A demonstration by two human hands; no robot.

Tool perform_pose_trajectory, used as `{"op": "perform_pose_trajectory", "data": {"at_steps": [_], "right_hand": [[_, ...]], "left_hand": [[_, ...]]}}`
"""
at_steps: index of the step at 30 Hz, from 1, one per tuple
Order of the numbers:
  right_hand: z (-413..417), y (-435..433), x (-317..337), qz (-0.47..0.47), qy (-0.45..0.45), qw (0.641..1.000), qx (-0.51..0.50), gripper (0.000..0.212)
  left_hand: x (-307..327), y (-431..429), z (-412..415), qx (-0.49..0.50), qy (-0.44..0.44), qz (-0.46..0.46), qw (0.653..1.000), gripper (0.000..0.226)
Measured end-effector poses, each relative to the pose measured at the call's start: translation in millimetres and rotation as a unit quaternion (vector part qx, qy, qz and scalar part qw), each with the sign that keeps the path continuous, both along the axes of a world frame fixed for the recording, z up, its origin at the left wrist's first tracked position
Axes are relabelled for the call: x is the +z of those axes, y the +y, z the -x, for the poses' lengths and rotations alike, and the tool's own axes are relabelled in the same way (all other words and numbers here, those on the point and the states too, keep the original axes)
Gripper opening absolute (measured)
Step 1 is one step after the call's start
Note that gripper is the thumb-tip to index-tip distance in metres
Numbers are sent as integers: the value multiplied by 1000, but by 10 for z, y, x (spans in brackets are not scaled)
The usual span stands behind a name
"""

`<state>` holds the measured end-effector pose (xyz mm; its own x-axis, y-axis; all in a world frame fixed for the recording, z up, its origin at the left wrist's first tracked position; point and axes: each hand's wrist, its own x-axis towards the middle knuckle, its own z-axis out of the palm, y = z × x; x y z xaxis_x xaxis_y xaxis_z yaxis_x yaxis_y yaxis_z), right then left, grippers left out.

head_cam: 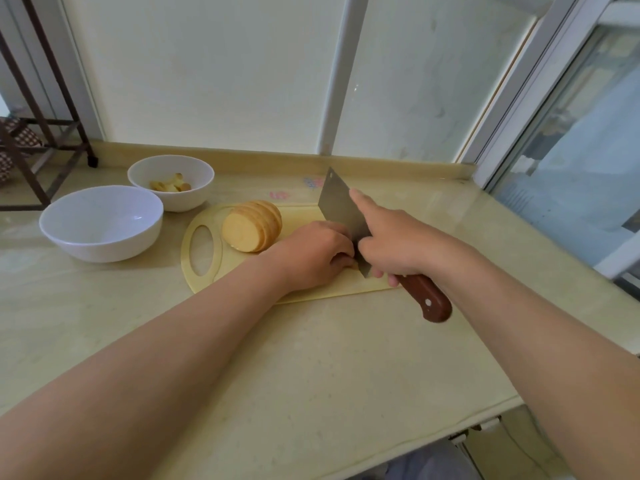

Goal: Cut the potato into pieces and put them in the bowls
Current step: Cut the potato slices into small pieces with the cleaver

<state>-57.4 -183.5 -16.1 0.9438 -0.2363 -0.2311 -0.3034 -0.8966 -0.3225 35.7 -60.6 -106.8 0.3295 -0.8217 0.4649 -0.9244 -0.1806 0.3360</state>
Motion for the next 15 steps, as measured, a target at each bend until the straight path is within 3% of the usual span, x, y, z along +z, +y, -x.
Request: {"op": "perform_pose_trajectory", "data": {"at_steps": [7, 15], "right_hand": [[-13, -115, -29, -59, -17, 998, -26, 96], [222, -139, 53, -56, -16, 998, -25, 93]], "left_hand": [[21, 44, 0, 7, -12, 4, 1000, 11], [14, 45, -1, 18, -11, -11, 1000, 14]]}}
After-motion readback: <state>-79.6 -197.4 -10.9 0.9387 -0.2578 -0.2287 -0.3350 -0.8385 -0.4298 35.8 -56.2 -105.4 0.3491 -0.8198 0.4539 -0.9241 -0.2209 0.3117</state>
